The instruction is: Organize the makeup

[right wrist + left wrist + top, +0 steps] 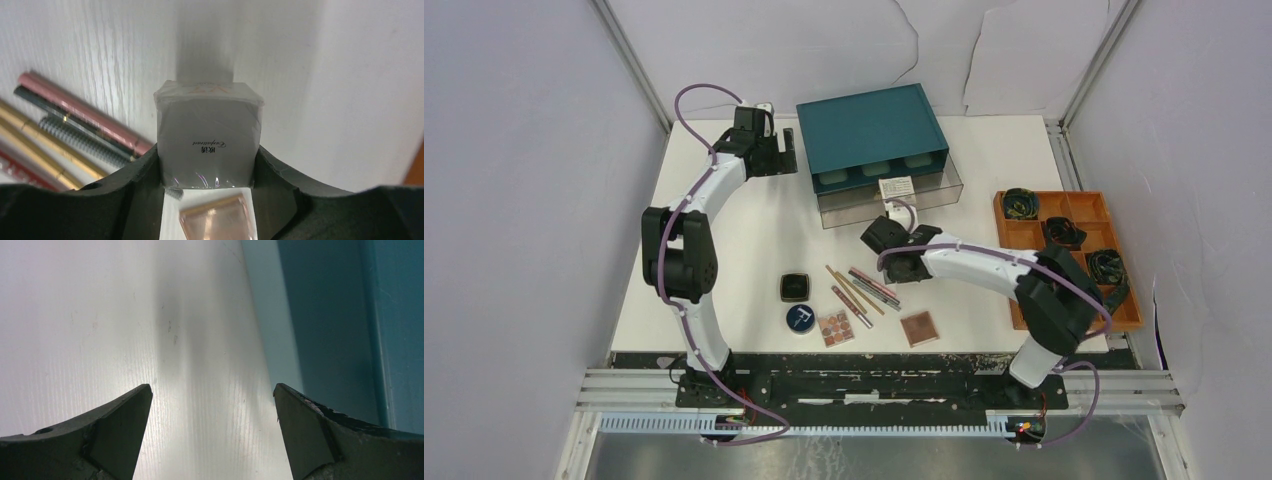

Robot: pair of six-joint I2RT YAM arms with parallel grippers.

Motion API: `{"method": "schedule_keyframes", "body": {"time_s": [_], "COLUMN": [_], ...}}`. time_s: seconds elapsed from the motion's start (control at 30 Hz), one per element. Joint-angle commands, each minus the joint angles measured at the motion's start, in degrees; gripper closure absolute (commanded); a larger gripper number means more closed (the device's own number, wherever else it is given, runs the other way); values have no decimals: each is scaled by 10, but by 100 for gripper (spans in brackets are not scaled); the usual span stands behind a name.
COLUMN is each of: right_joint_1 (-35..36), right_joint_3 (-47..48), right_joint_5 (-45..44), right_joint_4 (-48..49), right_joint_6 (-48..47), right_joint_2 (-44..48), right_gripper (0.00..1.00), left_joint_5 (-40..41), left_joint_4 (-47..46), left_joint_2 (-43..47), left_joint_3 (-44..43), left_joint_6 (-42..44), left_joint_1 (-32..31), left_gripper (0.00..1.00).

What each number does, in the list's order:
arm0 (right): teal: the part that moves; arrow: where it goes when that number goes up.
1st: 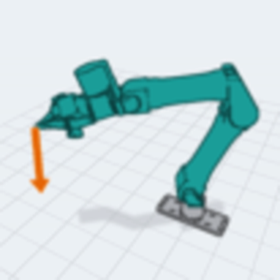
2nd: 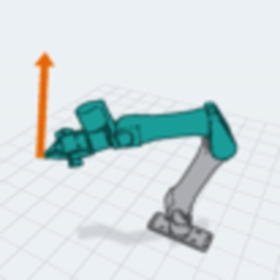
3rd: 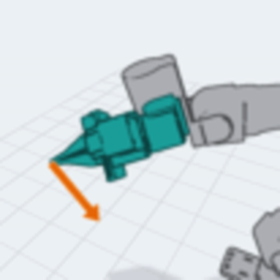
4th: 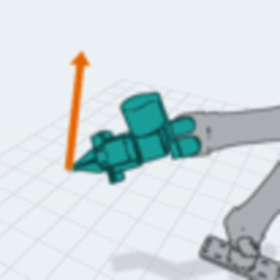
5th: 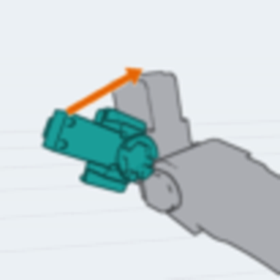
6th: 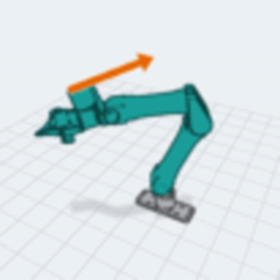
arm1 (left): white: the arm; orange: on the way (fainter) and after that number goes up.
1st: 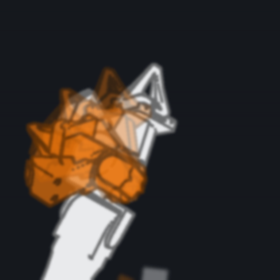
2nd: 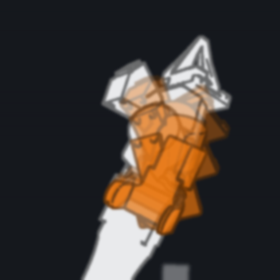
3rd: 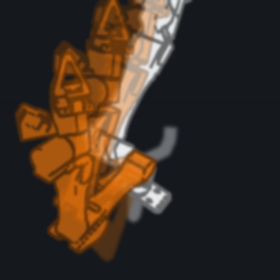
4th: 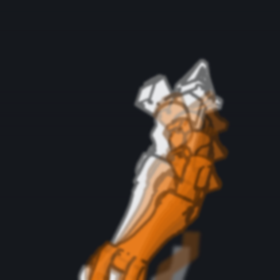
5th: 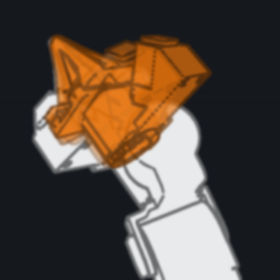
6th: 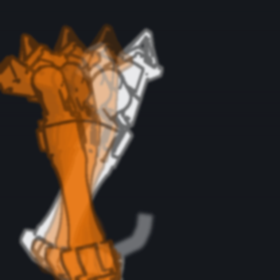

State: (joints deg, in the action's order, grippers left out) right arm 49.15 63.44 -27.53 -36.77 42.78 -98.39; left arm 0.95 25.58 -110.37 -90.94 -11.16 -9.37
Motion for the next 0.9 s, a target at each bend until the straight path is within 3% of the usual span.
{"method": "schedule_keyframes", "body": {"time_s": [0.0, 0.13, 0.23, 0.37, 0.57, 0.87], "right_joint_1": [3, 3, -4, -59, -152, -228], "right_joint_3": [17, 87, 170, 311, 444, 465], "right_joint_5": [18, 0, -29, -23, 39, 72], "right_joint_4": [-84, -159, -197, -228, -208, -143], "right_joint_6": [-35, -63, -107, -165, -225, -252], "right_joint_2": [139, 204, 203, 131, -2, -85], "right_gripper": [87, 87, 87, 87, 87, 87], "left_joint_5": [-3, -2, -3, -5, -5, -5], "left_joint_4": [-21, -21, -21, -20, -17, -19], "left_joint_2": [10, 9, 8, 4, 6, 14], "left_joint_3": [-4, -5, -6, -10, -16, -9], "left_joint_6": [5, 4, 4, 1, 0, 1], "left_joint_1": [4, 2, 3, 3, 3, 3], "left_gripper": [1, 1, 1, 1, 1, 1]}}
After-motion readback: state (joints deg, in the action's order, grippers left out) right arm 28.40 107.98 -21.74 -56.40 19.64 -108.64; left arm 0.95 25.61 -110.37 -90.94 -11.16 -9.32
